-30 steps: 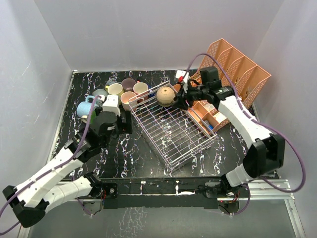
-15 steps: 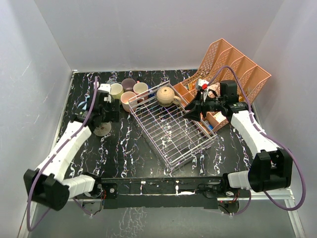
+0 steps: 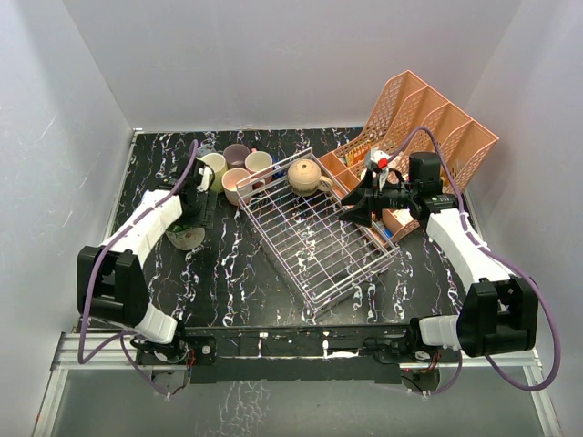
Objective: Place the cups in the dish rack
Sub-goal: Adjust the cup at the center of the board.
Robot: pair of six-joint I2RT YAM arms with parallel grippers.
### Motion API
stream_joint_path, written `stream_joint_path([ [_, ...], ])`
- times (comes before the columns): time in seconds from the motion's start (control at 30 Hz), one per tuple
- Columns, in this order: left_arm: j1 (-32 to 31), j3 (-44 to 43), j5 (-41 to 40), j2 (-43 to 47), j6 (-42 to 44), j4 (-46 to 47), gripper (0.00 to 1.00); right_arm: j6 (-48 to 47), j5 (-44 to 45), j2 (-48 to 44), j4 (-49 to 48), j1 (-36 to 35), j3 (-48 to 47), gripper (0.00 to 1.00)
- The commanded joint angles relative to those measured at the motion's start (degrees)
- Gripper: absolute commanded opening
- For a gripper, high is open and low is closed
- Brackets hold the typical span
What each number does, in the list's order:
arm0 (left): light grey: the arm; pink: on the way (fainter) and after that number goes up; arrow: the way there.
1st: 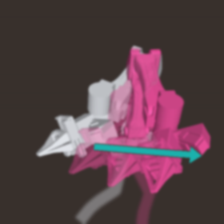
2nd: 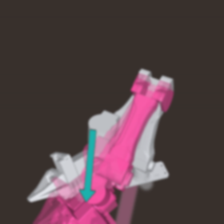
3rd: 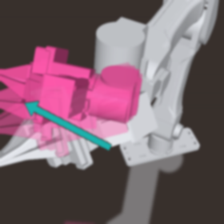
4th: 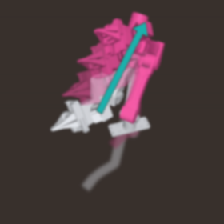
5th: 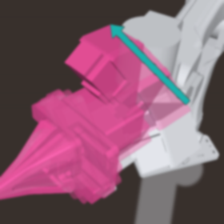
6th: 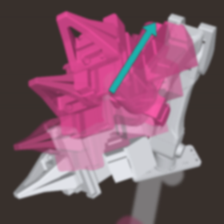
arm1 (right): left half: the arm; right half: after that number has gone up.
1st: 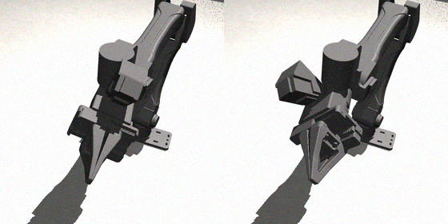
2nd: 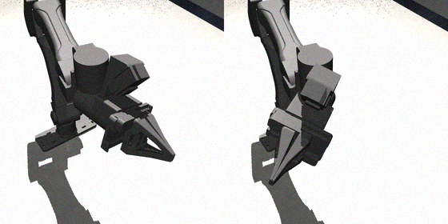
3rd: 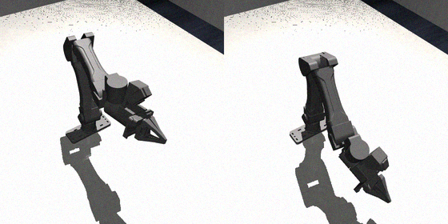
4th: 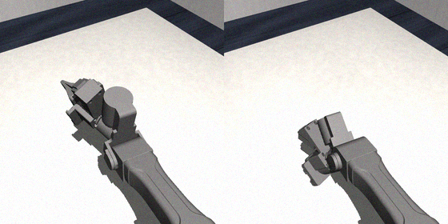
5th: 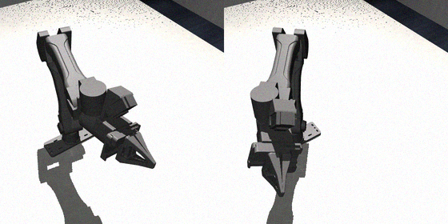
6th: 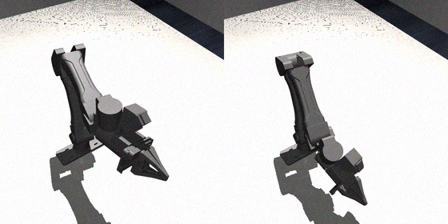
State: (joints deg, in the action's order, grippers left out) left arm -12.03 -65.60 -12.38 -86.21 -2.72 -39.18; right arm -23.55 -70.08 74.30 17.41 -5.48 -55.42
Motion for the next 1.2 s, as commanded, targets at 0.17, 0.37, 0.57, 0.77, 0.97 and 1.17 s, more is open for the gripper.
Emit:
stream_joint_path([
  [0.17, 1.5, -0.03, 7.19, 1.39, -1.15, -1.68, 0.36, -0.29, -1.6, -1.16, -3.08, 0.39, 0.23, 0.54],
  [0.37, 1.54, 1.64, 9.19, 3.75, -5.26, -0.7, 0.03, -0.46, -1.7, -1.59, -3.04, 0.96, 0.51, 0.54],
  [0.57, 1.53, 2.59, 15.65, 6.49, -13.79, 1.88, 0.0, -0.79, -2.22, -1.88, -2.79, 1.5, 0.74, 0.54],
  [0.77, 1.44, 4.84, 14.77, 10.75, -28.76, 5.46, 0.0, -1.3, -2.55, -1.82, -2.47, 2.11, 0.84, 0.54],
  [0.97, 1.1, 6.79, 10.53, 13.82, -38.58, 6.42, 0.0, -1.5, -2.84, -1.45, -2.4, 2.35, 1.02, 0.54],
  [1.17, 0.78, 9.62, 10.19, 15.54, -39.76, 8.74, 0.17, -1.63, -2.73, -1.41, -2.38, 3.11, 1.17, 0.54],
])
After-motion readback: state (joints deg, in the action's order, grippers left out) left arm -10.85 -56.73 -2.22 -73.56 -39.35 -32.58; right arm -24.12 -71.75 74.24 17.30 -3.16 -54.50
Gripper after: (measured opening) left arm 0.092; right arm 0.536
